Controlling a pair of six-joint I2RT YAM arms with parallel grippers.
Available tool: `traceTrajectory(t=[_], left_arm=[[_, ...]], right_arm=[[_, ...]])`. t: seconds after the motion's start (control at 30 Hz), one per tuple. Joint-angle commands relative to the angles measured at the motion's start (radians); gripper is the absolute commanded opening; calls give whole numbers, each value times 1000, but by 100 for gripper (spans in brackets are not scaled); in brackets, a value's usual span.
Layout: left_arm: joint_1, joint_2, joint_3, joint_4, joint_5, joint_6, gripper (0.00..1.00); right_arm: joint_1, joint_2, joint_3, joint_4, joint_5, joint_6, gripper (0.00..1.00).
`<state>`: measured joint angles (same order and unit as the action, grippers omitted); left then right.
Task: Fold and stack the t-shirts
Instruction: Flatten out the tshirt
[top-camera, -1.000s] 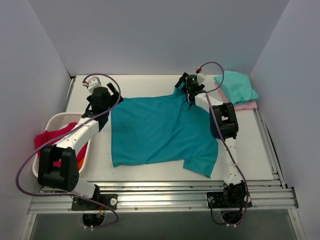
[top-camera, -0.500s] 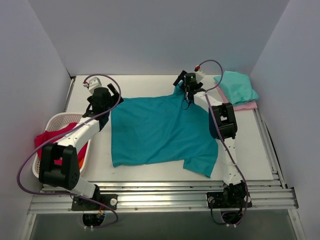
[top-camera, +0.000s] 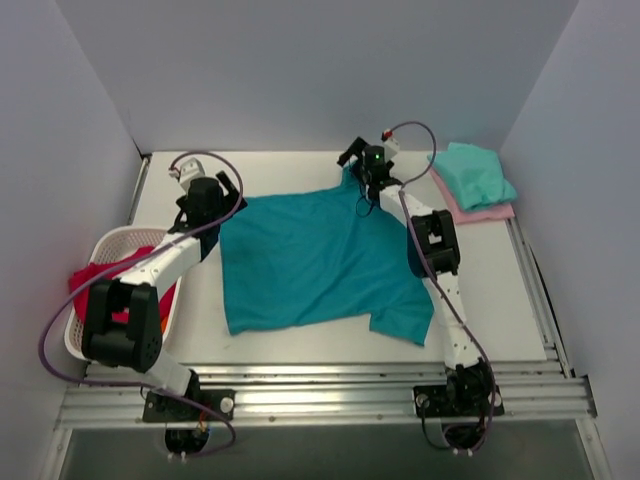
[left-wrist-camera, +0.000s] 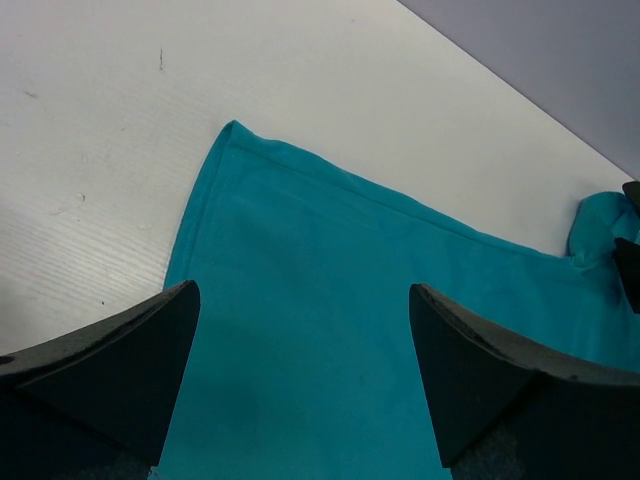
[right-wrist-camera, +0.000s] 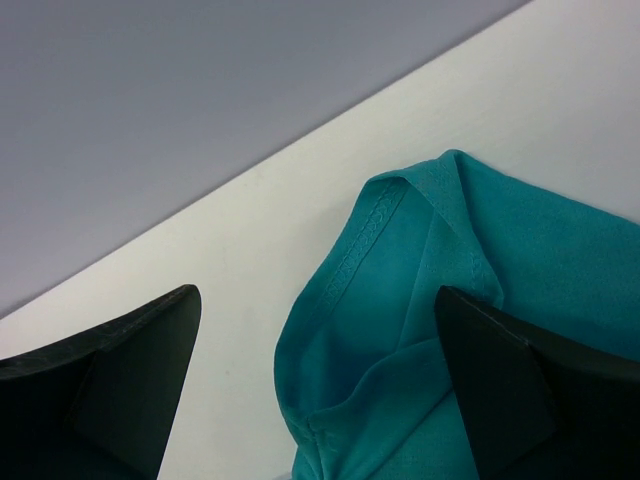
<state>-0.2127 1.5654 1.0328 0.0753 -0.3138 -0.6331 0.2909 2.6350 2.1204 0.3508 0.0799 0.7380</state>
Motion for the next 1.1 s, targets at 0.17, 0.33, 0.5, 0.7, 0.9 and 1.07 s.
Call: traceTrajectory(t=[0.17, 0.33, 0.5, 0.7, 0.9, 1.07], left_arm=[[9, 2, 33, 47, 4, 3, 95], [10, 1, 33, 44, -5, 7, 95], [16, -8, 38, 29, -24, 16, 95], [13, -51, 16, 49, 2, 19, 95], [-10, -113, -46, 37, 27, -17, 95], [-80, -191, -120, -6, 18, -42, 95]], right_arm=[[50, 174, 156, 374, -161, 175, 100], [126, 333, 396, 624, -94, 219, 100], [200, 214, 336, 845, -121, -36, 100], [232, -460, -454, 1002, 110, -358, 100], [261, -890, -1070, 1108, 400, -558, 100], [231, -1113, -1182, 586, 671, -359, 100]])
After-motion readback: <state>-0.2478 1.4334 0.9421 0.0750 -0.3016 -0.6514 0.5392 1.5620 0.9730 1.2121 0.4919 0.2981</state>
